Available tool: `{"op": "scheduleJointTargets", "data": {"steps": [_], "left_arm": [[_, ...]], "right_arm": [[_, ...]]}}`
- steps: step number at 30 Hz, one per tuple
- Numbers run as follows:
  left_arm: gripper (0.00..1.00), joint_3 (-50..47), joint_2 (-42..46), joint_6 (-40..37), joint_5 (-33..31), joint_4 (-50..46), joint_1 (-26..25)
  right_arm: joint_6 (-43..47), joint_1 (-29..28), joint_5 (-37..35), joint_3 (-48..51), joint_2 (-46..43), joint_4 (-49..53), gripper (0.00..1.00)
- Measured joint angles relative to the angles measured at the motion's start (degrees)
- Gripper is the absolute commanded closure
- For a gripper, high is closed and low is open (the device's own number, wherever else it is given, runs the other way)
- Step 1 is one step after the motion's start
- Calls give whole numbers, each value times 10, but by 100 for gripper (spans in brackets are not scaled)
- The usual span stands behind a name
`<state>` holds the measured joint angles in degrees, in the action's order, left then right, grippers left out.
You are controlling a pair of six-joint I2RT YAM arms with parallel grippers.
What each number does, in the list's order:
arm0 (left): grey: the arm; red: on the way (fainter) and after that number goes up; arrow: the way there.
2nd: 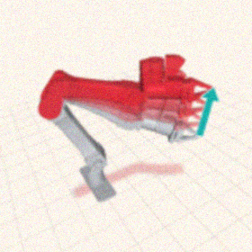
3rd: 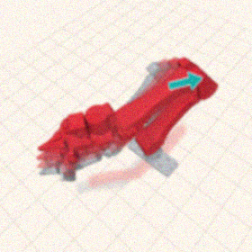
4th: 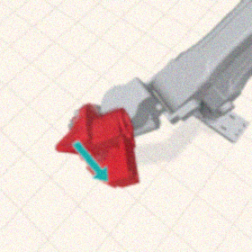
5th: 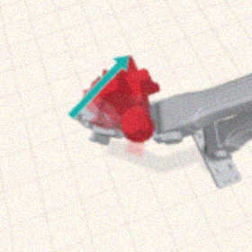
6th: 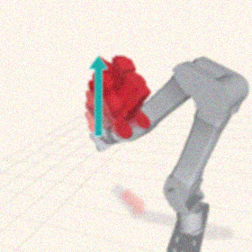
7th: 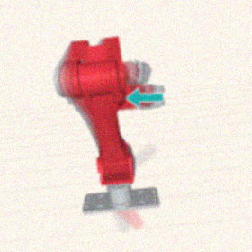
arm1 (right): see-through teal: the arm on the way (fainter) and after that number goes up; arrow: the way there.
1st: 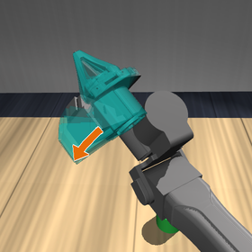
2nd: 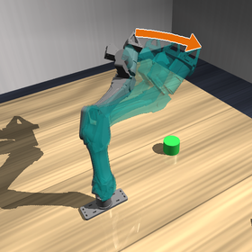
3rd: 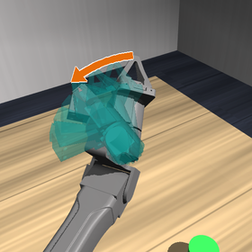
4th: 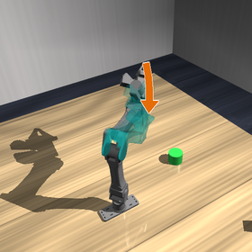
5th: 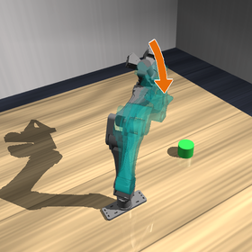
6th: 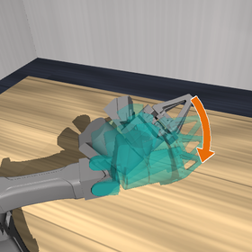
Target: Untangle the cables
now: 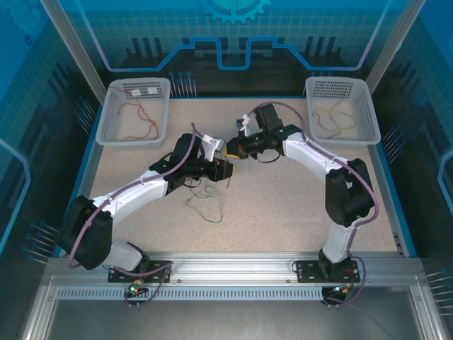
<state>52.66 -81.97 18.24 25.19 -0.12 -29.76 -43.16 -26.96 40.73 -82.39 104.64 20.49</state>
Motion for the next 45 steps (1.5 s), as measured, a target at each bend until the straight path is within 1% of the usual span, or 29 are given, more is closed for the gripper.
{"op": "scheduleJointTargets", "data": {"steps": [2, 3, 4, 5, 20, 22, 23, 24, 25, 26, 28, 32, 34, 38, 41, 45], "left_arm": [[83, 1, -5, 5, 1, 0, 0], [88, 1, -6, 5, 2, 0, 0], [97, 1, -7, 5, 2, 0, 0], [100, 1, -8, 6, 1, 0, 0], [100, 8, -8, 10, -14, -5, 0], [100, 8, -8, 10, -16, -5, 0], [100, 8, -7, 10, -16, -5, 0], [100, 7, -6, 10, -16, -5, 0], [100, 7, -3, 10, -16, -5, -1], [100, 7, 2, 10, -18, -3, -1], [100, 7, 19, 10, -19, 5, -1], [100, 7, 51, 13, -20, 24, -1], [100, 7, 57, 14, -20, 30, -1], [100, 7, 57, 28, -18, 39, 4], [100, 6, 57, 47, -13, 61, 14], [100, 4, 57, 70, -9, 89, 28]], "right_arm": [[-4, 0, -2, 0, -3, -2, 100], [-6, 0, -2, 0, -5, -3, 100], [-8, 0, -3, 0, -7, -5, 100], [-9, 0, -2, 0, -10, -5, 100], [-17, 0, -13, 10, -29, -22, 100], [-17, 0, -14, 10, -31, -21, 93], [-15, 0, -14, 10, -32, -20, 86], [-11, 0, -16, 10, -33, -18, 69], [-6, 0, -17, 10, -34, -16, 48], [-2, 0, -19, 12, -37, -13, 36], [7, 0, -33, 26, -56, -17, 26], [32, 3, -85, 87, -145, -35, 16], [36, 8, -115, 118, -194, -54, 16], [30, 36, -153, 205, -269, -140, 16], [22, 45, -164, 280, -282, -217, 17], [16, 42, -166, 386, -280, -311, 18]]}}
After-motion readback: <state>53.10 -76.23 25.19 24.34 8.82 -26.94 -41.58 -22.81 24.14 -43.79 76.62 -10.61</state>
